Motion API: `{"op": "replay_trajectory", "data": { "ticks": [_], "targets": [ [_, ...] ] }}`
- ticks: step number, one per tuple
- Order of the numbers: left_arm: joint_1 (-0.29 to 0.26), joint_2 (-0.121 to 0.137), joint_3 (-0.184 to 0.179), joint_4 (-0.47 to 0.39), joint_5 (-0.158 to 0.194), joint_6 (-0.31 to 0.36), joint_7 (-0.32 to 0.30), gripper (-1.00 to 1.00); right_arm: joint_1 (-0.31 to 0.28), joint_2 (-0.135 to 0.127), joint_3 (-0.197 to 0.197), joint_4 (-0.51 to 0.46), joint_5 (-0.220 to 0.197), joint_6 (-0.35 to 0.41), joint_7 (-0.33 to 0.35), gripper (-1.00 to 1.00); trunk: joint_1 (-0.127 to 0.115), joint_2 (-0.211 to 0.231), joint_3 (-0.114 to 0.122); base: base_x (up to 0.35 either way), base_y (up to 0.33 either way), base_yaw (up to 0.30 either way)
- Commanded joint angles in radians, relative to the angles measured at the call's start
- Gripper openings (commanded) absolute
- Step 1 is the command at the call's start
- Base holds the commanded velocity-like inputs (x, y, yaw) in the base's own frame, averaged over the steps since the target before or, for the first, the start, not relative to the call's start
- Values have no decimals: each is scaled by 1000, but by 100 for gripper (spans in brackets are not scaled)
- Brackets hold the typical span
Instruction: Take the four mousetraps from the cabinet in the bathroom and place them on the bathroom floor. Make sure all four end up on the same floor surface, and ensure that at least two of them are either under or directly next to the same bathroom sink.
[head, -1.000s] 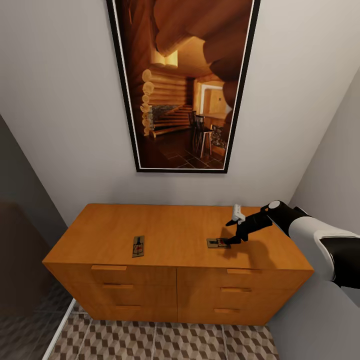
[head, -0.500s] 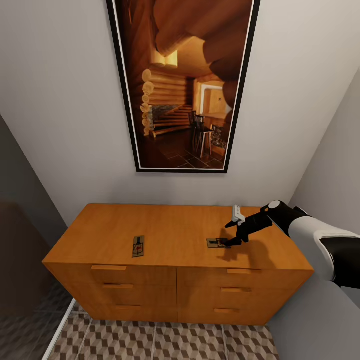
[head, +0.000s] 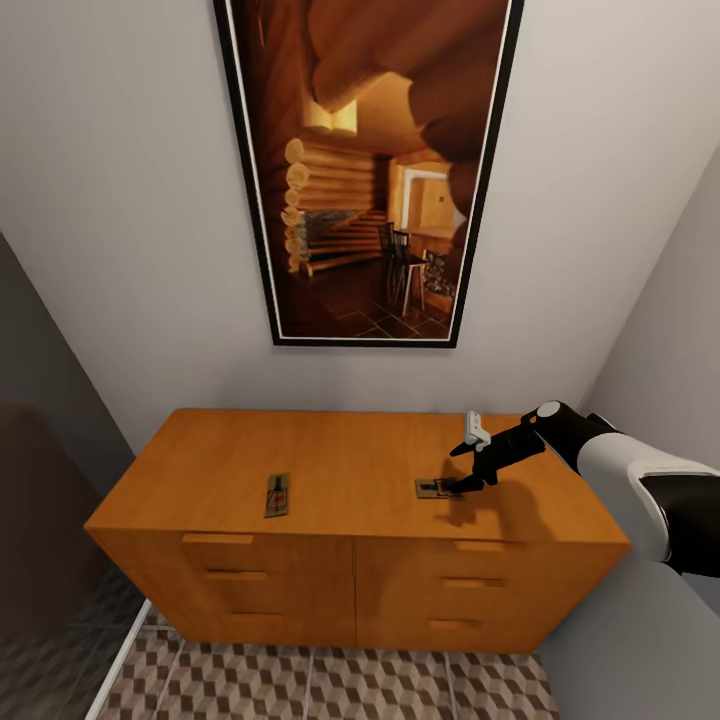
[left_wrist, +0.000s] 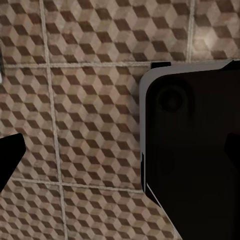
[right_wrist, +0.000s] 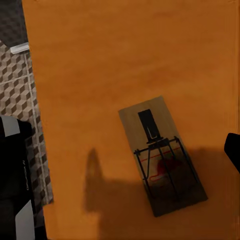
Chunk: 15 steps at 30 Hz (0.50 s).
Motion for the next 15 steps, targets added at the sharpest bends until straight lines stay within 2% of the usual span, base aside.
{"op": "replay_trajectory", "data": {
  "ticks": [1, 6, 15],
  "targets": [
    [-2, -1, -9, 4, 8, -6, 0, 100, -1, 0, 8, 0, -3, -10, 1, 100, 1, -2, -2, 155, 89, 0],
    [-2, -1, -9, 4, 8, -6, 0, 100, -1, -1, 8, 0, -3, -10, 0, 100, 1, -2, -2, 145, 95, 0],
    [-2, -1, -9, 4, 8, -6, 0, 100, -1, -4, 8, 0, -3, -10, 1, 100, 1, -2, -2, 31, 21, 0]
  ]
}}
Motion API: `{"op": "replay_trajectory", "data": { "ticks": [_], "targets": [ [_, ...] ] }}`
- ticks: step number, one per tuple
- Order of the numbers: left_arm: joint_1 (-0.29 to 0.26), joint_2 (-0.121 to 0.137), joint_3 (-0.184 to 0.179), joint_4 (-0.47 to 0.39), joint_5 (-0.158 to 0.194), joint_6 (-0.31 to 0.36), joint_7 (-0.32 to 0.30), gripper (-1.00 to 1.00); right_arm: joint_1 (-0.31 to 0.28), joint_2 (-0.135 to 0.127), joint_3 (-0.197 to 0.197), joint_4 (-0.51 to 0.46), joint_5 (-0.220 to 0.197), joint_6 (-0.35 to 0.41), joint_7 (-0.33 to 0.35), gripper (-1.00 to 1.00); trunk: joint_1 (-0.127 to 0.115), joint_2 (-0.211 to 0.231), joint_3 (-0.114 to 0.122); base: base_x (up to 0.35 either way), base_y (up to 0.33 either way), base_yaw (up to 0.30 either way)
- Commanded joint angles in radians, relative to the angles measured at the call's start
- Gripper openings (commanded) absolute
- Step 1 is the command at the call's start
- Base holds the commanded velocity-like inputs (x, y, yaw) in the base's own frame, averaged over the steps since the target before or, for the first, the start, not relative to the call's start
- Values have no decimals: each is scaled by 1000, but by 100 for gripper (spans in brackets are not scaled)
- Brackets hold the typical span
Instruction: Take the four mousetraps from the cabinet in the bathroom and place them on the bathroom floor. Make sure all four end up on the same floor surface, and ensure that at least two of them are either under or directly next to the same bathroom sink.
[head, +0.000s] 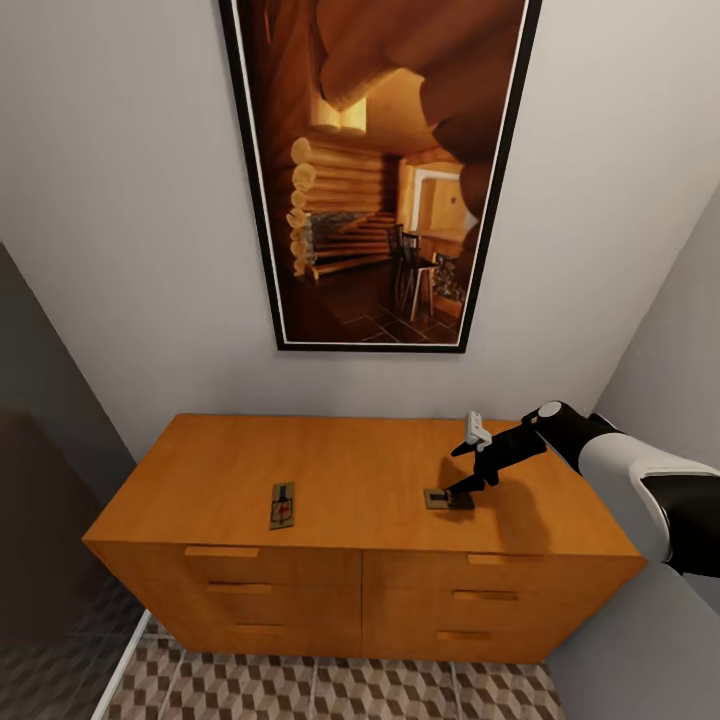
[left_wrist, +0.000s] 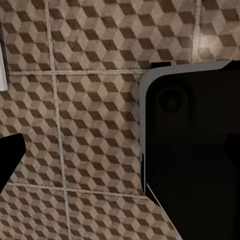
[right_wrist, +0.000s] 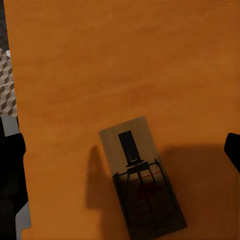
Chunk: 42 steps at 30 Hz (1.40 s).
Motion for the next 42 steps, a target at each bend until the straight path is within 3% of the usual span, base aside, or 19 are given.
{"op": "replay_trajectory", "data": {
  "ticks": [1, 28, 42],
  "targets": [
    [-2, -1, -9, 4, 8, -6, 0, 100, -1, -1, 8, 0, -3, -10, 2, 100, 1, -2, -2, 7, 5, 0],
    [-2, -1, -9, 4, 8, -6, 0, 100, -1, -4, 8, 0, -3, -10, 2, 100, 1, -2, -2, 1, 1, 0],
    [-2, -2, -9, 4, 8, -6, 0, 100, -1, -24, 8, 0, -3, -11, -4, 100, 1, -2, -2, 0, 0, 0]
  ]
}}
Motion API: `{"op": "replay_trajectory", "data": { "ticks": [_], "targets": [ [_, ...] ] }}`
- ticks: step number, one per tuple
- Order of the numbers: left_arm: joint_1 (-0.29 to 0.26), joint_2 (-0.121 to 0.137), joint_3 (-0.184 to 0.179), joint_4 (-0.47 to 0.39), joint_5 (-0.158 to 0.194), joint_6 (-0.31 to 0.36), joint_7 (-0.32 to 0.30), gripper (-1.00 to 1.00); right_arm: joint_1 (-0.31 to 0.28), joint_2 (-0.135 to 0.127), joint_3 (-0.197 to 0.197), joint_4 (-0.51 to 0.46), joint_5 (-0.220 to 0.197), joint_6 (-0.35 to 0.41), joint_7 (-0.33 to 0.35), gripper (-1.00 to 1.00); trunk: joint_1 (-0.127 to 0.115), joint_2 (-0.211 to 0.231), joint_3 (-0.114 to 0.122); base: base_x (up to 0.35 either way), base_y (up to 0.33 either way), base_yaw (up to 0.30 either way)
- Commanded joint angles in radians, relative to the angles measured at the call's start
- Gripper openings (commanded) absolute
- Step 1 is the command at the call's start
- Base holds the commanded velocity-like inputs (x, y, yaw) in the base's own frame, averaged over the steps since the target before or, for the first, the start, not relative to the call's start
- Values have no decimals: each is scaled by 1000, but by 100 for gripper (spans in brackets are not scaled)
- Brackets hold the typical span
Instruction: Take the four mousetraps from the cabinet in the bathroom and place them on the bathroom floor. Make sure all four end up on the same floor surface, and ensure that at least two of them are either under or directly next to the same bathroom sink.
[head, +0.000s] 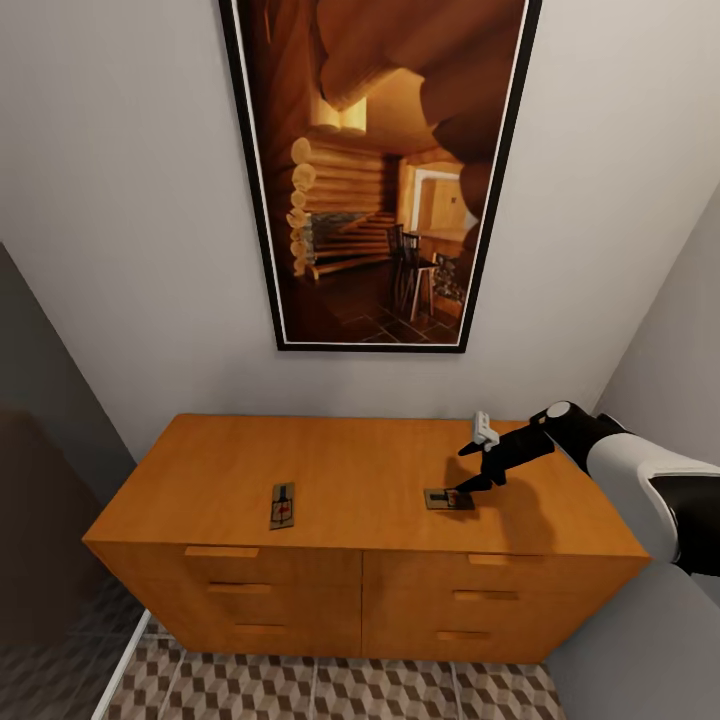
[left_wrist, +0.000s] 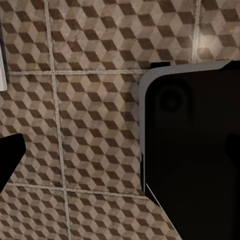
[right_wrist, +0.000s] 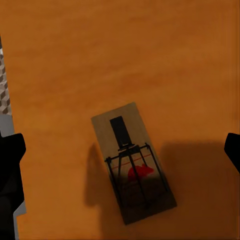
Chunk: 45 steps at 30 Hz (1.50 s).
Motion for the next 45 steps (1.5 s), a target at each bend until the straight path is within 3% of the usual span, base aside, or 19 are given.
{"op": "replay_trajectory", "data": {
  "ticks": [1, 30, 45],
  "targets": [
    [-2, -1, -9, 4, 8, -6, 0, 100, -1, -1, 8, 0, -3, -10, 1, 100, 1, -2, -2, 0, 0, 0],
    [-2, -1, -9, 4, 8, -6, 0, 100, 6, -9, 8, 0, -2, -11, -3, 100, 1, -2, -15, 0, 0, 0],
    [-2, -1, -9, 4, 8, -6, -78, 100, 7, -9, 9, 0, -2, -11, -4, 100, 1, -2, -30, 0, 0, 0]
  ]
}}
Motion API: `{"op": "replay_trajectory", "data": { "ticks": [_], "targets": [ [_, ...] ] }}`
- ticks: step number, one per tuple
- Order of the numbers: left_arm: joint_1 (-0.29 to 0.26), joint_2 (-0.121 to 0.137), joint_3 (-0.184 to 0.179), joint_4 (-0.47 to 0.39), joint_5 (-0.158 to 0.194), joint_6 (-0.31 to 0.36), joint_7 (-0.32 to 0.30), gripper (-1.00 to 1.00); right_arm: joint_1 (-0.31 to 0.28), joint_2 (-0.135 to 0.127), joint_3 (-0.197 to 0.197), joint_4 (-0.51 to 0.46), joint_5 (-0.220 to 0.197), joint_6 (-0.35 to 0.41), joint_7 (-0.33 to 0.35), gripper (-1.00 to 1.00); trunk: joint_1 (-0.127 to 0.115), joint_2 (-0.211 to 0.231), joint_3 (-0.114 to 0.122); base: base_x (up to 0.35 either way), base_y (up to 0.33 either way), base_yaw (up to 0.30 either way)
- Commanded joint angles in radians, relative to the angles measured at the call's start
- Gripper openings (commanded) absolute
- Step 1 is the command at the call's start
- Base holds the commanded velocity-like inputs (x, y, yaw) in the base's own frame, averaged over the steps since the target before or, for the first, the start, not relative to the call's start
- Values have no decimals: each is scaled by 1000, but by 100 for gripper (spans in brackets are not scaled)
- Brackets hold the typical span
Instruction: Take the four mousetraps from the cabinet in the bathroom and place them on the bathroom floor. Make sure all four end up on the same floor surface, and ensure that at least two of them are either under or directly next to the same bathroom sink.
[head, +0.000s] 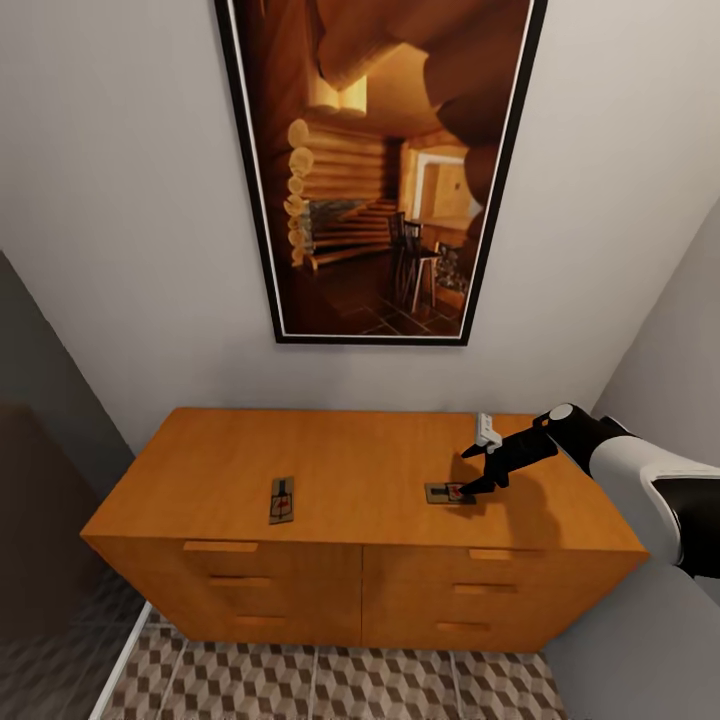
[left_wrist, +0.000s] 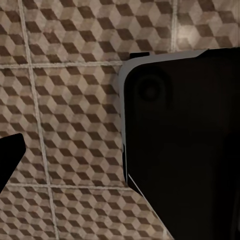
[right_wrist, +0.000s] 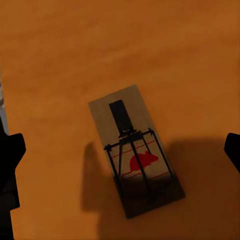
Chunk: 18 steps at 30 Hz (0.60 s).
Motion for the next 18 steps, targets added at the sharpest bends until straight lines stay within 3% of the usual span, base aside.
{"op": "replay_trajectory", "data": {
  "ticks": [1, 18],
  "targets": [
    [-2, -1, -9, 4, 7, -7, 0, 100, -1, 0, 8, 0, -3, -10, 0, 100, 1, -2, -3, 0, 0, 0],
    [-2, 0, -9, 4, 7, -7, -4, 100, -1, 1, 8, 0, -3, -10, 0, 100, 1, -2, -23, 0, 0, 0]
  ]
}}
